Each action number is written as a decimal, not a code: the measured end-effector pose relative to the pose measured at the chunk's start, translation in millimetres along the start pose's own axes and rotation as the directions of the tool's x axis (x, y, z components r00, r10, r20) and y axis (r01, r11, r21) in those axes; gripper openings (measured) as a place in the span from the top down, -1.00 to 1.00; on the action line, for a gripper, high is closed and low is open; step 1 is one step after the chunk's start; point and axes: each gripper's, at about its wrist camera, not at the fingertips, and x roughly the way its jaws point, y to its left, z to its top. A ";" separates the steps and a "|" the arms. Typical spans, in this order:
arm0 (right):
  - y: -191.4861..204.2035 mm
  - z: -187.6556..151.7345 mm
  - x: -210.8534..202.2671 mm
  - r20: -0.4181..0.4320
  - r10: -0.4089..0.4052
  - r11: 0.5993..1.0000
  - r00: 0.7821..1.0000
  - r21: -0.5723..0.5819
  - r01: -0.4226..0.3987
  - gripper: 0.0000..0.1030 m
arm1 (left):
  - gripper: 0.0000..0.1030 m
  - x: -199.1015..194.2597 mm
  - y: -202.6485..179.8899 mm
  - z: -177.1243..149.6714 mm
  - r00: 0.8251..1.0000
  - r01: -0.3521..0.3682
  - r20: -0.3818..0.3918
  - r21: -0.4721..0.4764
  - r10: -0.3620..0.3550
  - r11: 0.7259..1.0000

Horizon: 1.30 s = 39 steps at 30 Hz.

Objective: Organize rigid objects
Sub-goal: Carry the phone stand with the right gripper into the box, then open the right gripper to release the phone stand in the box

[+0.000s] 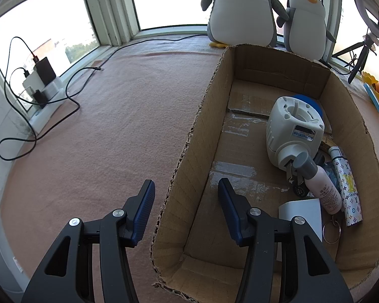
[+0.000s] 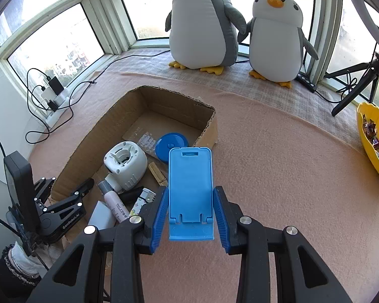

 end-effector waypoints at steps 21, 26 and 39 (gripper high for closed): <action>71.8 -0.5 19.0 -0.017 0.058 0.989 0.998 -0.133 -0.059 0.36 | -0.02 0.1 1.0 2.6 1.000 0.007 -0.019 -0.002 -0.007 1.000; 74.4 -2.4 17.7 -0.014 0.053 0.988 0.998 -0.142 -0.054 0.30 | -0.02 0.0 1.1 3.3 1.000 0.007 -0.024 0.000 -0.007 1.000; 68.7 -12.6 4.9 0.011 0.018 0.991 1.000 -0.132 -0.016 -0.05 | -0.13 -2.6 1.6 4.7 0.999 0.001 -0.038 0.007 -0.001 1.000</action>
